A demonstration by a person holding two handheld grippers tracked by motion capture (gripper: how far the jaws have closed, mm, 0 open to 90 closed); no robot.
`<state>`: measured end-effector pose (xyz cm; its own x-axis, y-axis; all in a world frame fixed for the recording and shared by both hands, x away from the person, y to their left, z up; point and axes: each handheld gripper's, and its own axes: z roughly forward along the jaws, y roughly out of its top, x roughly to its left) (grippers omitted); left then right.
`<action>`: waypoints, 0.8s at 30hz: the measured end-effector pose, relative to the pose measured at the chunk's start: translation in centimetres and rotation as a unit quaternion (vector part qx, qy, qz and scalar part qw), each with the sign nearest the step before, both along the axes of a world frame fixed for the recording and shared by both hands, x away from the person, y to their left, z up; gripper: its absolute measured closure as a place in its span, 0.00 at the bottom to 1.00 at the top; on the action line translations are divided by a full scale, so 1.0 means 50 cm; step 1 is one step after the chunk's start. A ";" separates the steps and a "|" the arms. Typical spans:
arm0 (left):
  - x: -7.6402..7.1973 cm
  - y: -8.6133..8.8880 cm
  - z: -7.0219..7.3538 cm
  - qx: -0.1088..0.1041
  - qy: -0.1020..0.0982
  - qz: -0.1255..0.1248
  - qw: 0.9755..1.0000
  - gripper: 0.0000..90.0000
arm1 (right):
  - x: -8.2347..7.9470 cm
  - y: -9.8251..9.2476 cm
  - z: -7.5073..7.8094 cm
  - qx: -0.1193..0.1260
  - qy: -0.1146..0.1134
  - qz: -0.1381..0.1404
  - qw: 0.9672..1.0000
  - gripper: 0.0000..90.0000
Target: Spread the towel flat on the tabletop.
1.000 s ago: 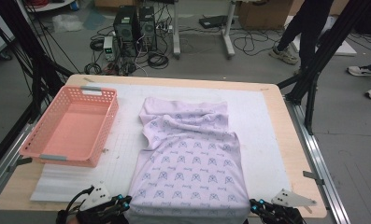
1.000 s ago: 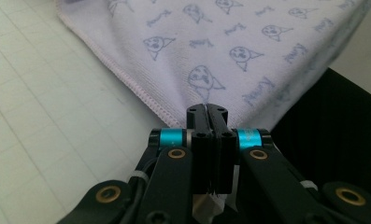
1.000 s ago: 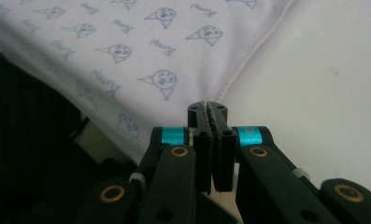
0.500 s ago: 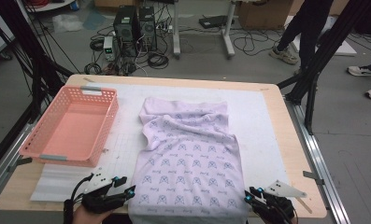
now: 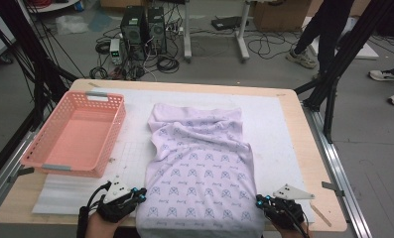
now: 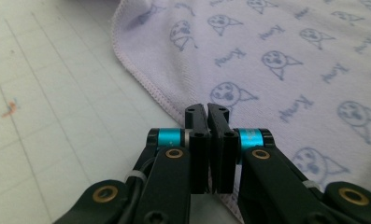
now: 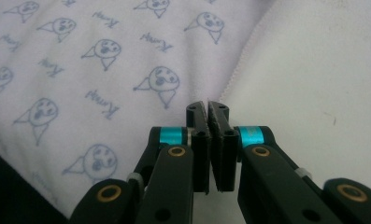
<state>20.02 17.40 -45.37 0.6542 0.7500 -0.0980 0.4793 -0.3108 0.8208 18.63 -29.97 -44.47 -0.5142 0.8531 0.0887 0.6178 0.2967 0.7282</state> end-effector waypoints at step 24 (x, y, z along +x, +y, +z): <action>-0.038 0.047 0.031 -0.080 0.002 0.001 0.997 0.55 | -0.068 -0.023 0.028 0.030 -0.004 0.007 1.000 0.74</action>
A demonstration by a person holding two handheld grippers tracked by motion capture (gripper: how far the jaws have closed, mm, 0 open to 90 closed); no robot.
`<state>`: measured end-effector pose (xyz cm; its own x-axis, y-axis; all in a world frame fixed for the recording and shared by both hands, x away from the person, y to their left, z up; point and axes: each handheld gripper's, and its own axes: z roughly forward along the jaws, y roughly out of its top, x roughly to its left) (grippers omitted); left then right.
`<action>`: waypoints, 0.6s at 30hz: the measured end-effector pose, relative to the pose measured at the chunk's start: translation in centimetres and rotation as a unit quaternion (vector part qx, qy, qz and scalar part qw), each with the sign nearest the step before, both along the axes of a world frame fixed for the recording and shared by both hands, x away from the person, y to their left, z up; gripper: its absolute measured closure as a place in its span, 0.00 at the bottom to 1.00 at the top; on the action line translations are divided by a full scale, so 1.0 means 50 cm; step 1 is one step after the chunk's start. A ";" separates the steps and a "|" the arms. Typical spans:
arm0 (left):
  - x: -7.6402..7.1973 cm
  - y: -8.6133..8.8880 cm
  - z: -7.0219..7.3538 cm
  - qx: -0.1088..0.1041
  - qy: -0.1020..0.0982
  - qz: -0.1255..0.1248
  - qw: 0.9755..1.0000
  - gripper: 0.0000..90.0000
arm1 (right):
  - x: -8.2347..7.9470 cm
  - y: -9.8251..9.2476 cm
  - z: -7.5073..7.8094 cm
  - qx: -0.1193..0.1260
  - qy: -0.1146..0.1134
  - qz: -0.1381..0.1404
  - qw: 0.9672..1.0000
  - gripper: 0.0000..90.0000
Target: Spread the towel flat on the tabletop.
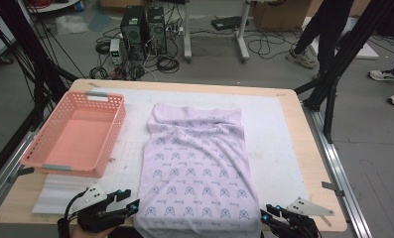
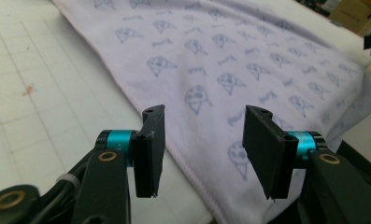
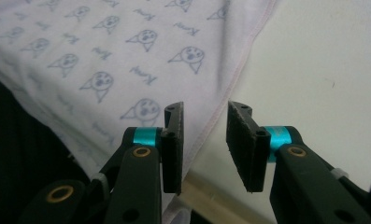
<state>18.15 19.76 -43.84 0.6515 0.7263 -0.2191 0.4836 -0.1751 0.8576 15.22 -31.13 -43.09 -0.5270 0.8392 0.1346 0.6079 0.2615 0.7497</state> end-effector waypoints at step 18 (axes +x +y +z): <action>0.018 -0.028 -0.021 0.064 0.029 -0.010 0.997 0.95 | 0.045 0.034 -0.019 -0.033 0.017 0.006 0.999 0.98</action>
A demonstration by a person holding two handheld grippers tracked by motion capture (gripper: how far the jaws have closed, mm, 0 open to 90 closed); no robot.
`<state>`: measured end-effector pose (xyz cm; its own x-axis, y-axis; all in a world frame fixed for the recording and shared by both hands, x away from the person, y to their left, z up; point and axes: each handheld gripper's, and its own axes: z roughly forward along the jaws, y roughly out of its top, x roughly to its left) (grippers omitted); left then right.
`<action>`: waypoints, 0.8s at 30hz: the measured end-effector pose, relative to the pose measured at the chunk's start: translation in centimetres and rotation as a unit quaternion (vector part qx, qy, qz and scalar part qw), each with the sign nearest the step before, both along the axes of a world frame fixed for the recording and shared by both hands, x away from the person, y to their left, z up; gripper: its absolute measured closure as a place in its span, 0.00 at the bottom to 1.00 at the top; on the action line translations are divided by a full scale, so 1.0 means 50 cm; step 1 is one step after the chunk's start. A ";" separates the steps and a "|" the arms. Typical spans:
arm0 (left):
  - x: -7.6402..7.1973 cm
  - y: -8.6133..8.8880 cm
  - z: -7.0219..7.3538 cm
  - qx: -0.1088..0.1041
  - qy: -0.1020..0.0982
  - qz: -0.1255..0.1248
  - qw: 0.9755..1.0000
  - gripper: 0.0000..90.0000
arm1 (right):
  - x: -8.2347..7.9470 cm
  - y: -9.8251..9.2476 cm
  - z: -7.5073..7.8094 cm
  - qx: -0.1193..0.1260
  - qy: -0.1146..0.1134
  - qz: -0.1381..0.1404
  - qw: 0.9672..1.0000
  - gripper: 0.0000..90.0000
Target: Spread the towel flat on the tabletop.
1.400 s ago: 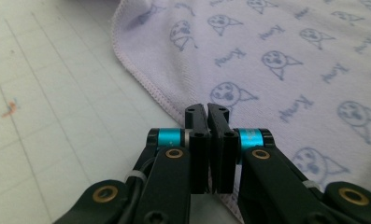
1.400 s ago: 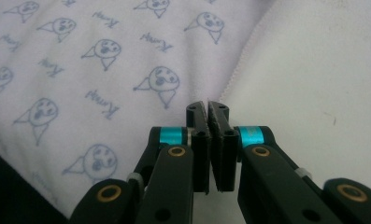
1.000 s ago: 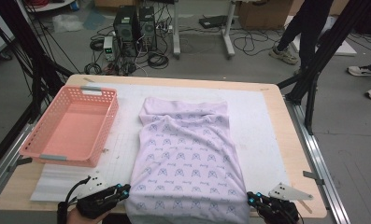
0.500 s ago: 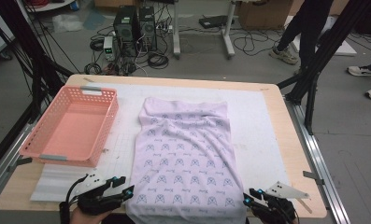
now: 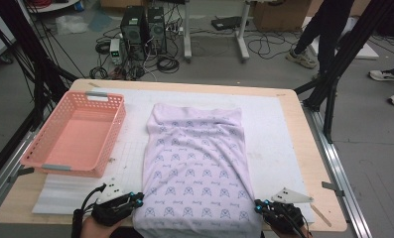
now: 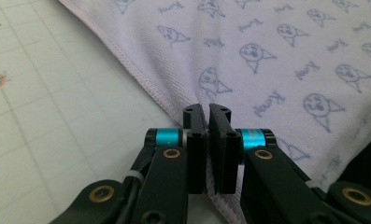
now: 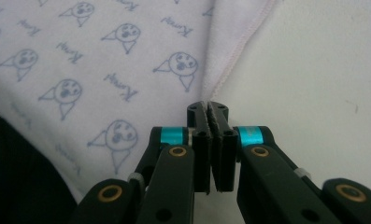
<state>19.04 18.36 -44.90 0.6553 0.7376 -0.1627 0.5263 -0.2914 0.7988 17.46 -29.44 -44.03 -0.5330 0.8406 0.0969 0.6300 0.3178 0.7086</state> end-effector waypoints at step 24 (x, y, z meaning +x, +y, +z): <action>0.004 0.016 0.007 -0.045 0.004 0.025 0.999 0.60 | -0.022 -0.010 0.018 0.026 -0.023 -0.024 0.999 0.76</action>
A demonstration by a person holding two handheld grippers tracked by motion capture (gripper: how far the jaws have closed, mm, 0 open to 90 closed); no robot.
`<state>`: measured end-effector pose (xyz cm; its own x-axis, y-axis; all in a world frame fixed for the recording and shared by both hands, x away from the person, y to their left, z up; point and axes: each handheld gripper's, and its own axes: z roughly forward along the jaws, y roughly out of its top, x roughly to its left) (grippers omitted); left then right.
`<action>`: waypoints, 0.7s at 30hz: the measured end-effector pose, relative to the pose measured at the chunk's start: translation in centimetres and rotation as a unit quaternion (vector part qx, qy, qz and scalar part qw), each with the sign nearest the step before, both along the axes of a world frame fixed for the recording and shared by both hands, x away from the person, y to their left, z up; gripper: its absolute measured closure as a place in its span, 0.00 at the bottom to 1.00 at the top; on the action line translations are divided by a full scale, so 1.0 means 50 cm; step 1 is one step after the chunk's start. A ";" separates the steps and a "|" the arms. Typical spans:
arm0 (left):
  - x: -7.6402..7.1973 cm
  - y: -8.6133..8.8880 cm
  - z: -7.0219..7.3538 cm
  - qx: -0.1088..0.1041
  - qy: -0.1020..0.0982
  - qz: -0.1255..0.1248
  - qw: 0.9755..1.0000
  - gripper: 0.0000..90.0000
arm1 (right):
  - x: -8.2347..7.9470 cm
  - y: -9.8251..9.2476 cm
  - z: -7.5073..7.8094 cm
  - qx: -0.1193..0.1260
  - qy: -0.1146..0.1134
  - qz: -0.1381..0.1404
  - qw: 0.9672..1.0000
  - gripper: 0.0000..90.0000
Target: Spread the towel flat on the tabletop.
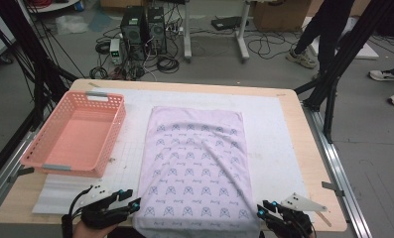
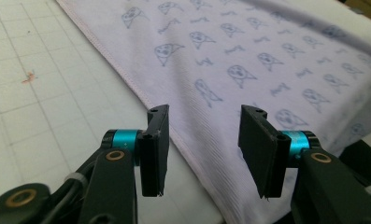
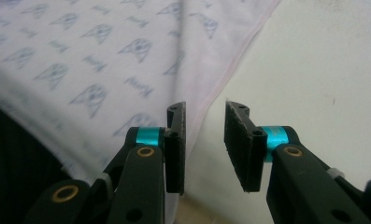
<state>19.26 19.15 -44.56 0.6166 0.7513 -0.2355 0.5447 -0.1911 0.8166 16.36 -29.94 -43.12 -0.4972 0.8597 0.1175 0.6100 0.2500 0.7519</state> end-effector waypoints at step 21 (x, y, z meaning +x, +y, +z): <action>0.007 0.017 -0.014 0.003 0.032 -0.005 0.999 0.75 | 0.063 0.046 -0.030 -0.017 0.012 -0.008 1.000 0.75</action>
